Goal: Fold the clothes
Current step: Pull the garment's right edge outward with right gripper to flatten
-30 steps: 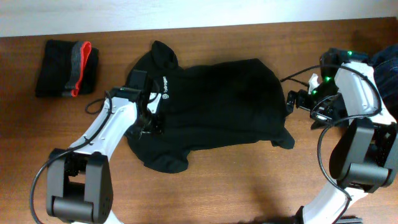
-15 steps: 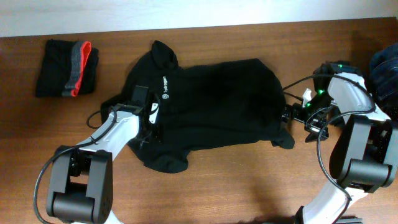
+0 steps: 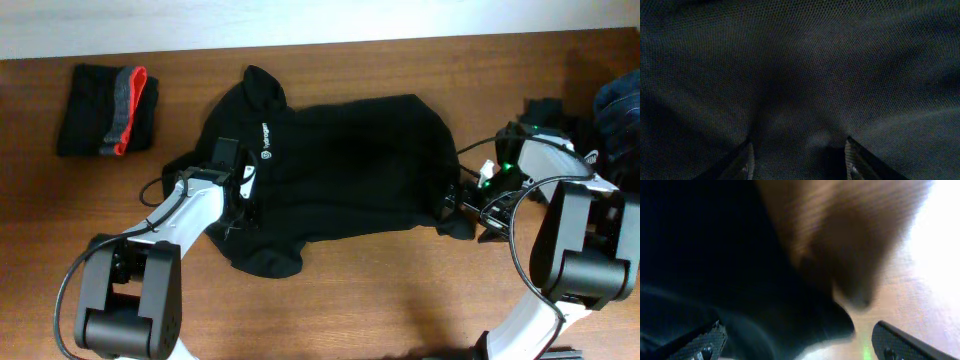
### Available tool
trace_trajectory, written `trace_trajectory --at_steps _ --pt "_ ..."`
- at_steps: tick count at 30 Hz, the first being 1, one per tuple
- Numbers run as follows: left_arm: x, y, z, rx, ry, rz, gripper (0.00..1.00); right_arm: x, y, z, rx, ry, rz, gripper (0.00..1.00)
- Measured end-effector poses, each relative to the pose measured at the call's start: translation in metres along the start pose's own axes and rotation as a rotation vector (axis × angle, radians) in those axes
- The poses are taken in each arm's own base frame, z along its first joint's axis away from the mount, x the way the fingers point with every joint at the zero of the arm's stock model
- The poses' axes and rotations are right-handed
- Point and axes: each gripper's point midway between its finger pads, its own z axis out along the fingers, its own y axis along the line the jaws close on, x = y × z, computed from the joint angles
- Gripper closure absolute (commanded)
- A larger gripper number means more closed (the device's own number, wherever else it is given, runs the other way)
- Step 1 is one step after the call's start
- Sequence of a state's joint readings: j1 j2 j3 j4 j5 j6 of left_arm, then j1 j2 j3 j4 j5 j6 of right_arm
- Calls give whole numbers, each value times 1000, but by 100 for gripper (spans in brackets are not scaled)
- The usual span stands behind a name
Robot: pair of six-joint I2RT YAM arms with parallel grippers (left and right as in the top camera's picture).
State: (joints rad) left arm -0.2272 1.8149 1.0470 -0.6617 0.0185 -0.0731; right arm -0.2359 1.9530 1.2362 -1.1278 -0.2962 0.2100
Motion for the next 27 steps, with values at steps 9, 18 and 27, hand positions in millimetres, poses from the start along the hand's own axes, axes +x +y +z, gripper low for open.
trace_trajectory --at_steps 9,18,27 --pt "0 0 0 0 0 0 41 -16 13 0 -72 -61 -32 70" --pt "0 0 0 0 0 0 41 -5 11 -1 -70 -19 -65 88" --pt "0 0 0 0 1 0 41 -24 30 -54 -60 -90 -150 89"
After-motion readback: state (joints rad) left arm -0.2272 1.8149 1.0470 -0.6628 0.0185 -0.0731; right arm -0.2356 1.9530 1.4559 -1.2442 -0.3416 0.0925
